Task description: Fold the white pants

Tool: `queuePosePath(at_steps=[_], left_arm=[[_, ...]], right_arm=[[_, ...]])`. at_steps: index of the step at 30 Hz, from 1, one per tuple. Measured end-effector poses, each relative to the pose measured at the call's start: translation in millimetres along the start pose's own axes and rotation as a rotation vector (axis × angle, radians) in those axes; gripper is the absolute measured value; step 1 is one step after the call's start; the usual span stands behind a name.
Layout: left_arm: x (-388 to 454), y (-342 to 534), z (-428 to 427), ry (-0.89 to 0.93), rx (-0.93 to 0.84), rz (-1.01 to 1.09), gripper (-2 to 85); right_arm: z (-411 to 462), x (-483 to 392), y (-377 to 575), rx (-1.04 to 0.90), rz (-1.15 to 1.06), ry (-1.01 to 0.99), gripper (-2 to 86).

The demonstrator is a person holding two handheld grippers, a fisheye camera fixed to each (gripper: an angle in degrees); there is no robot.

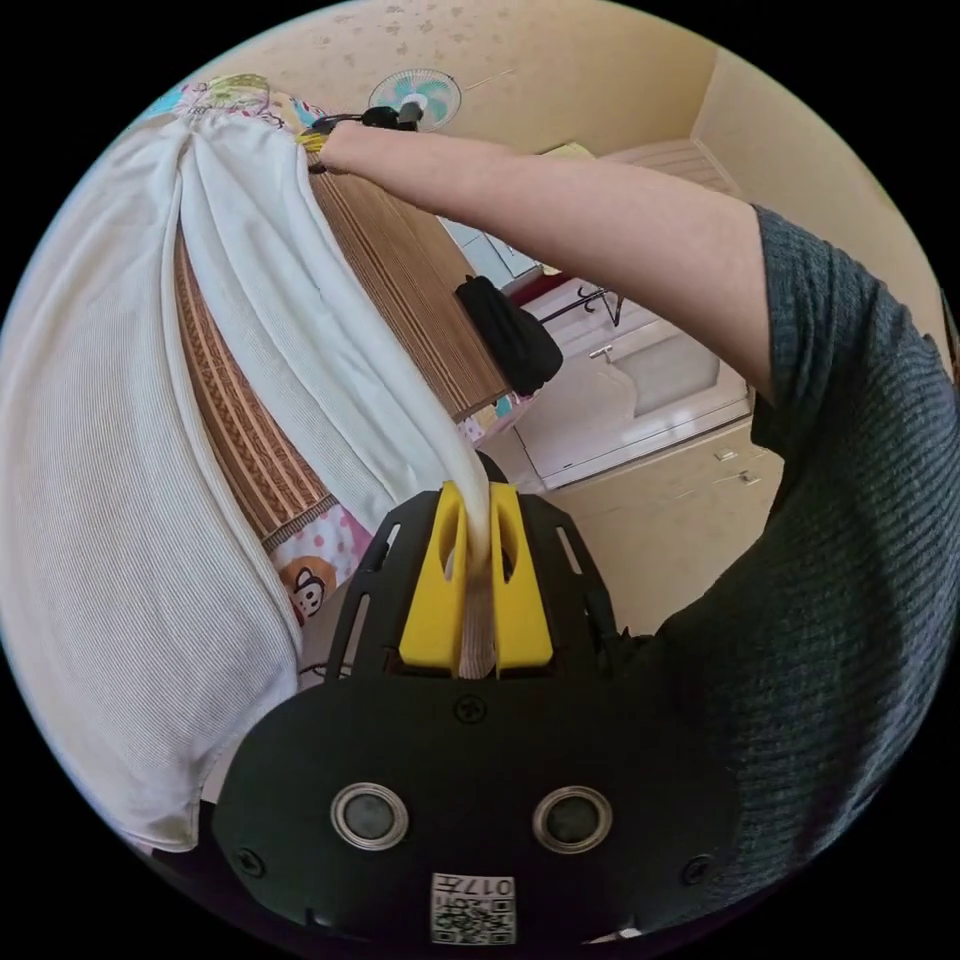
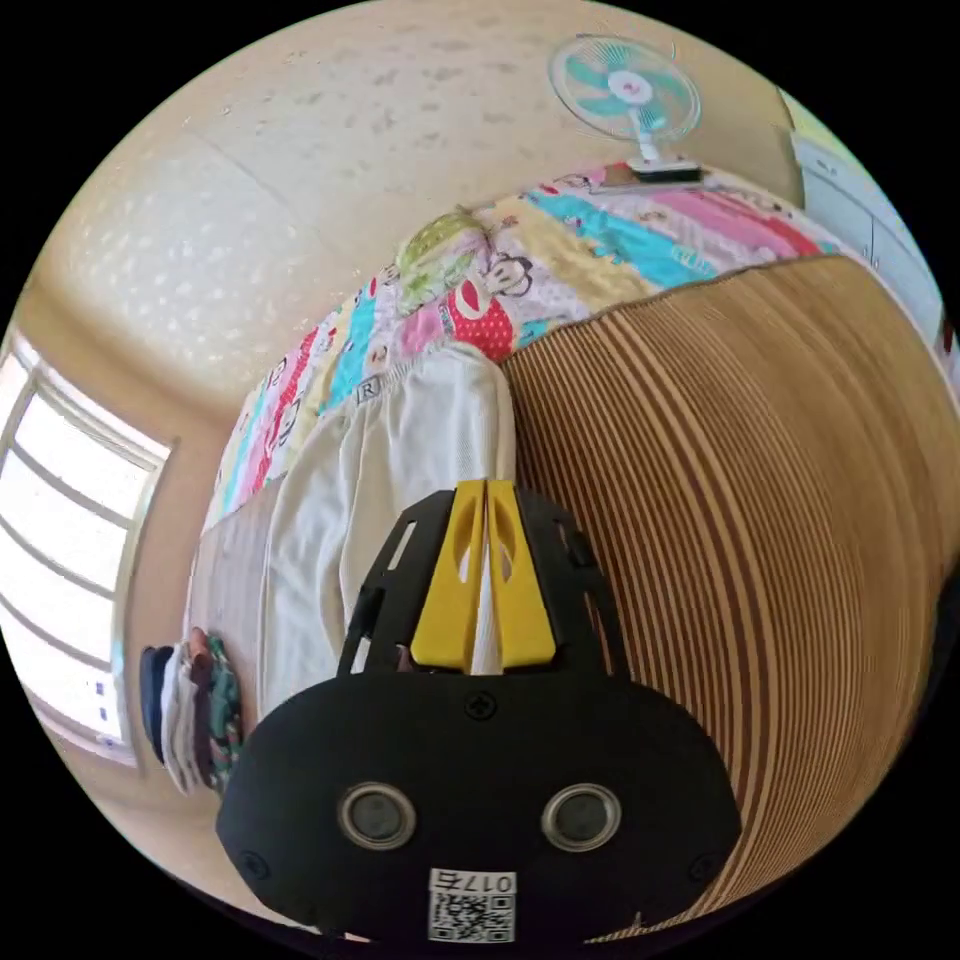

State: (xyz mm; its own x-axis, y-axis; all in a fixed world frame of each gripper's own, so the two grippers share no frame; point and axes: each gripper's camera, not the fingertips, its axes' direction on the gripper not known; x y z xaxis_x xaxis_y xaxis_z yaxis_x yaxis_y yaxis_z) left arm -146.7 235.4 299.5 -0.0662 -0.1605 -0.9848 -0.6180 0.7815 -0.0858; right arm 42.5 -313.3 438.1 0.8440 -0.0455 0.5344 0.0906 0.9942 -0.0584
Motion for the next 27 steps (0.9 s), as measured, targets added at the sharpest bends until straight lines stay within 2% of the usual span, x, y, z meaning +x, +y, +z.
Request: queuePosePath(at_steps=[2,4,5,9,11,12,14,18,20,21,23,25,27], left_arm=[[-1,23,-29,0.021,0.042,-0.006,3.8],[2,57,-72,-0.027,0.124,-0.032,3.5],[2,65,-81,-0.047,0.141,-0.046,3.4],[-1,77,-107,-0.09,0.155,-0.087,3.2],[5,71,-105,-0.082,0.137,-0.056,3.1],[10,66,-103,-0.076,0.126,-0.038,3.2],[17,60,-97,-0.058,0.11,-0.018,3.2],[29,51,-79,-0.003,0.076,-0.03,3.5],[34,49,-75,0.002,0.071,-0.042,3.7],[36,49,-77,0.008,0.076,-0.052,3.7],[37,50,-85,0.016,0.115,-0.087,3.8],[34,57,-109,0.041,0.181,-0.132,3.8],[34,69,-137,0.074,0.254,-0.152,3.8]], right_arm=[[-14,-90,-23,-0.009,-0.142,-0.082,1.5],[-15,-125,-31,-0.008,-0.149,-0.097,1.4],[-8,-136,-37,-0.032,-0.142,-0.038,1.5],[37,-108,-32,-0.21,-0.066,0.192,3.7],[57,-48,-5,-0.294,0.08,0.285,9.4],[61,-32,3,-0.317,0.118,0.266,11.2],[75,29,37,-0.366,0.251,0.06,12.9],[101,80,75,-0.352,0.355,-0.183,13.2],[113,83,81,-0.332,0.307,-0.299,10.8],[109,80,79,-0.308,0.295,-0.258,9.8],[85,39,57,-0.186,0.124,0.02,4.9],[74,-10,36,-0.131,-0.035,0.085,4.0],[60,-57,18,-0.062,-0.105,-0.005,3.7]])
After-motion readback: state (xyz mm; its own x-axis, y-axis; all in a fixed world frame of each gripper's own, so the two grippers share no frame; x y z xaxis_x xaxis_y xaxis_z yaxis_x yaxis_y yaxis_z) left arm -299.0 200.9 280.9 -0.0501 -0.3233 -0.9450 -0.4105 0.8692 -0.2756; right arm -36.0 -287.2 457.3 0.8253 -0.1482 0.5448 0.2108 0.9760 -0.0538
